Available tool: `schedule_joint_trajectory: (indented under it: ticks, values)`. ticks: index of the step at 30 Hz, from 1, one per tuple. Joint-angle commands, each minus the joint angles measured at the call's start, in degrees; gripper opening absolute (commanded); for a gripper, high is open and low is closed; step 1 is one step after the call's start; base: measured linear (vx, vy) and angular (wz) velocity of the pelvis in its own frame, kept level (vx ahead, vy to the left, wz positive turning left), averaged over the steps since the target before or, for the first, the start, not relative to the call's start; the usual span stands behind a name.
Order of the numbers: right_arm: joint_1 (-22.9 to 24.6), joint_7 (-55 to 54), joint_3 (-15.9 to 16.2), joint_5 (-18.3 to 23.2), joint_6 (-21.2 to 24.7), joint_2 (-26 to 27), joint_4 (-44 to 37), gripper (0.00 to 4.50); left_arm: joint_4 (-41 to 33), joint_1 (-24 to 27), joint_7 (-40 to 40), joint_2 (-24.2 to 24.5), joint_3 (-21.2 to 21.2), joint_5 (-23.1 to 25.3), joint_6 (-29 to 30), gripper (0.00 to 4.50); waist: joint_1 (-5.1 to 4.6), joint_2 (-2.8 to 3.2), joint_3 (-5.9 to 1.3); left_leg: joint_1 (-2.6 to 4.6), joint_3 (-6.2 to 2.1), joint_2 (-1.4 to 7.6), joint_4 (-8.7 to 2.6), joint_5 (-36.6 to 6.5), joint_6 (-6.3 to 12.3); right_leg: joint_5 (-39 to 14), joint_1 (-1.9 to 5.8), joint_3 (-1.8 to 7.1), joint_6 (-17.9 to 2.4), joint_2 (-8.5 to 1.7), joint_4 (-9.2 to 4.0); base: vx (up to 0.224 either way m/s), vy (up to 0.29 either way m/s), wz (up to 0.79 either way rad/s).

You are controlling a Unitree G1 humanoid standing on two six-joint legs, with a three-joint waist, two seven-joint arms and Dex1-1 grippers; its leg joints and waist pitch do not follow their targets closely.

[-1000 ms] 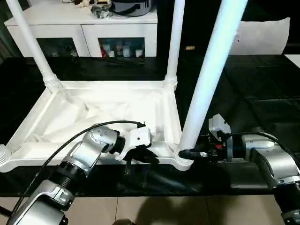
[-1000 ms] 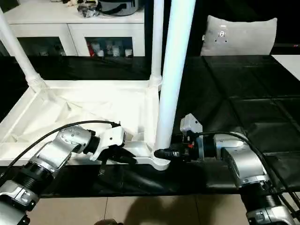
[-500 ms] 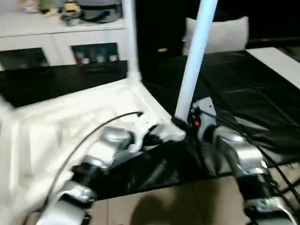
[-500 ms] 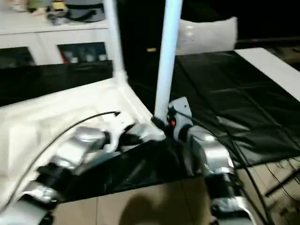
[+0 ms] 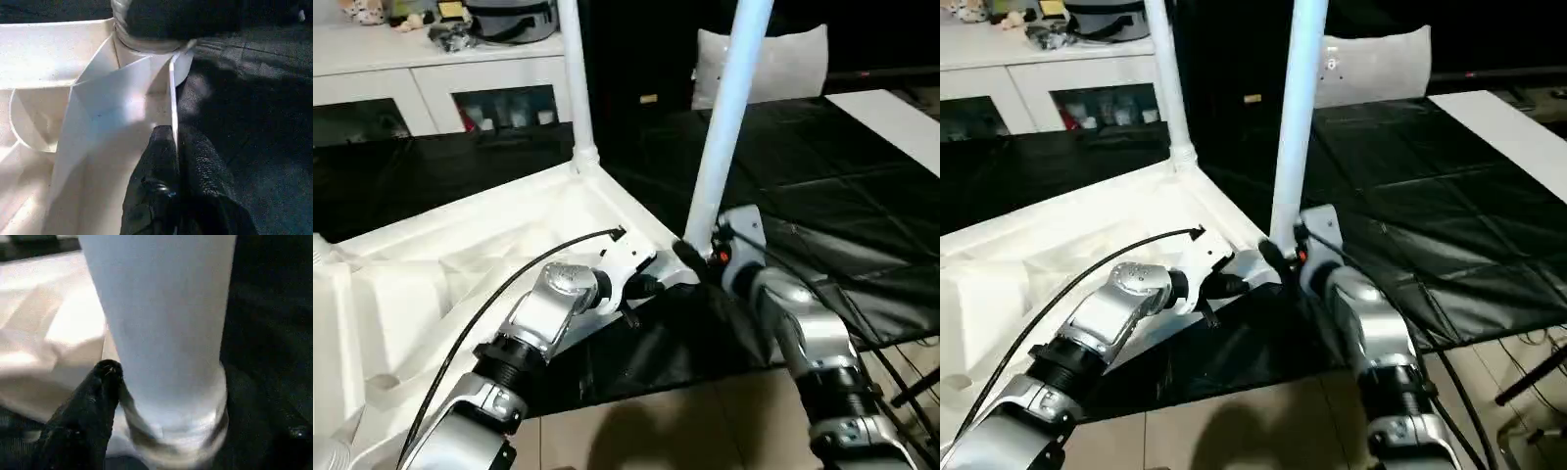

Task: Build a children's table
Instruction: Rotate leg to tighten

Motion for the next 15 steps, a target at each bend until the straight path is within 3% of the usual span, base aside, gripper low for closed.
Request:
schedule_joint_trajectory:
  ticks: [1, 4, 6, 7, 11, 15]
  values:
    - [0.4, 3.2, 1.3, 1.1, -1.1, -0.7, -0.4, 3.91, 0.1, -0.5, -0.9, 1.4, -0.5, 1.0, -1.1, 0.0, 0.74, -0.74, -2.66, 0.53, -1.99, 3.89, -4.66, -22.0, 0.25, -22.9, 1.65, 3.24, -7.6, -4.88, -5.28, 0.0, 0.0, 0.0]
    - [2.2, 13.9, 1.3, 3.7, -3.6, -6.7, -3.3, 4.02, 0.1, 0.0, -4.1, 3.7, -1.9, 0.9, -2.9, 0.0, 1.53, -0.9, -2.91, 0.6, -1.71, 4.0, -4.36, -19.6, 1.45, -20.7, 1.85, 3.27, -8.5, -4.8, -5.03, 0.0, 0.0, 0.0]
    - [3.1, 19.3, 1.7, 4.7, -4.0, -10.0, -5.0, 4.1, 0.3, 0.2, -6.1, 4.8, -2.7, 1.0, -3.8, 0.0, 2.25, -0.99, -3.14, 0.68, -1.34, 4.23, -4.02, -16.3, 2.81, -15.2, 1.85, 3.46, -9.8, -4.56, -4.36, 0.05, -0.017, 0.06]
    - [3.3, 20.7, 1.9, 4.8, -4.4, -11.0, -5.2, 4.2, 0.4, 0.2, -6.8, 5.2, -3.0, 1.0, -4.2, 0.0, 2.25, -1.12, -3.31, 0.14, -1.37, 4.12, -3.87, -14.0, 3.54, -12.3, 2.36, 3.27, -10.7, -4.59, -3.84, 0.055, -0.015, 0.04]
    - [3.0, 23.6, 1.5, 4.7, -5.5, -13.7, -4.8, 4.49, -0.3, 1.0, -11.0, 7.3, -4.6, 1.1, -6.2, 0.0, 2.78, -1.16, -3.77, 0.1, -1.15, 4.12, -3.13, -7.9, 5.85, -4.7, 2.49, 3.02, -13.3, -4.52, -2.86, 0.025, -0.007, 0.0]
    - [2.5, 31.0, 1.9, 6.8, -7.0, -16.8, -5.4, 4.33, -1.7, 2.1, -18.6, 10.7, -7.4, 1.0, -10.1, 0.0, 3.28, -1.36, -3.88, 0.02, -1.02, 4.36, -2.81, -6.8, 7.27, -3.9, 2.49, 2.85, -14.3, -4.46, -2.5, 0.0, 0.0, 0.0]
